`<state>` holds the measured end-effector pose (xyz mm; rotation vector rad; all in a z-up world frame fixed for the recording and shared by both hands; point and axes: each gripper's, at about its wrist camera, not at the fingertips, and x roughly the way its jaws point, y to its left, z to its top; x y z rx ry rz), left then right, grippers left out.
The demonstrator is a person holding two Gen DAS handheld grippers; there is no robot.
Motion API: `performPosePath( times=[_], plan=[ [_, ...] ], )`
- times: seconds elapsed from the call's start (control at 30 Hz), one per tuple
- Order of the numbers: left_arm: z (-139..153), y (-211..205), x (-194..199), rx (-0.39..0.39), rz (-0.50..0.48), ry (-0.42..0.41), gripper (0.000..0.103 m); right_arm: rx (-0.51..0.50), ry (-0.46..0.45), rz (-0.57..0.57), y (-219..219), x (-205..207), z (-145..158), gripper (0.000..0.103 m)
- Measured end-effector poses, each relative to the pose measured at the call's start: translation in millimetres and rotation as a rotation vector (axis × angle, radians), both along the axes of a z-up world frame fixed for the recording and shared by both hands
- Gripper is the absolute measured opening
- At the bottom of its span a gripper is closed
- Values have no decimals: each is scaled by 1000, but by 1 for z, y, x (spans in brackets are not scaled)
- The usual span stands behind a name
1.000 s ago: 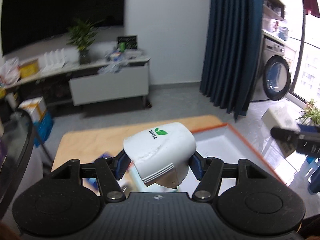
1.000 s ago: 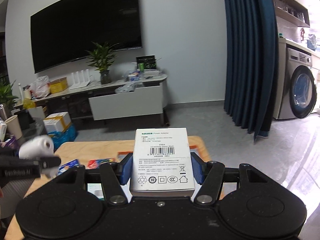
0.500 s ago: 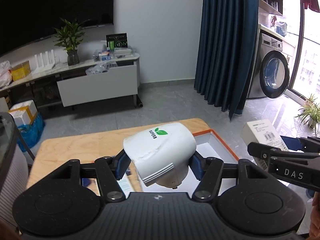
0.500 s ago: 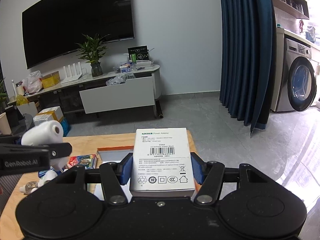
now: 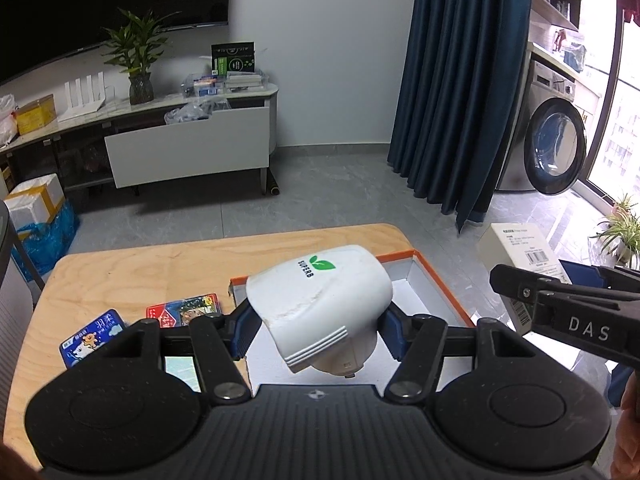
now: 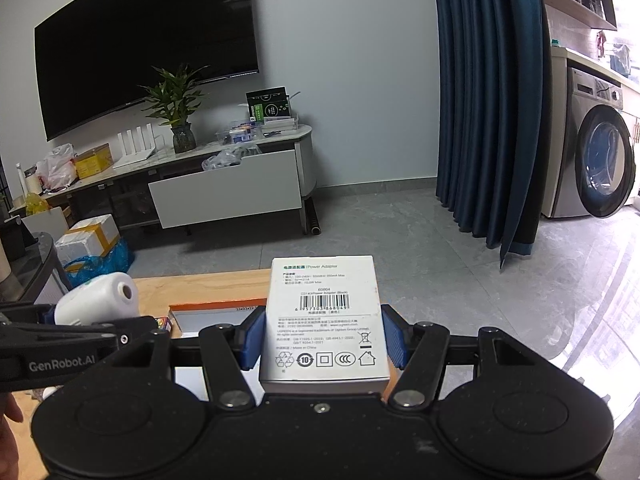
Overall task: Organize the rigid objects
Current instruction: 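Carry the white diffuser and white charger box over the open white box with both grippers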
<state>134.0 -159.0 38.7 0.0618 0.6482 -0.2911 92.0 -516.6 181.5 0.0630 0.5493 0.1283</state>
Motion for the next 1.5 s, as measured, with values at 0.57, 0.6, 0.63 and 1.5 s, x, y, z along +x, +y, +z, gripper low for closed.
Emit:
performPosePath(
  times=[0.57, 0.6, 0.63, 1.5],
  plan=[
    [-9, -12, 10, 20, 15, 26, 63, 6, 36, 30, 3, 21, -10, 71],
    [-9, -12, 11, 18, 14, 27, 63, 5, 39, 30, 4, 23, -11, 71],
    [-10, -13, 11, 16, 14, 28, 63, 4, 42, 31, 4, 24, -12, 71],
    [-31, -4, 24, -4, 24, 86, 63, -46, 127, 37, 20, 55, -39, 71]
  ],
)
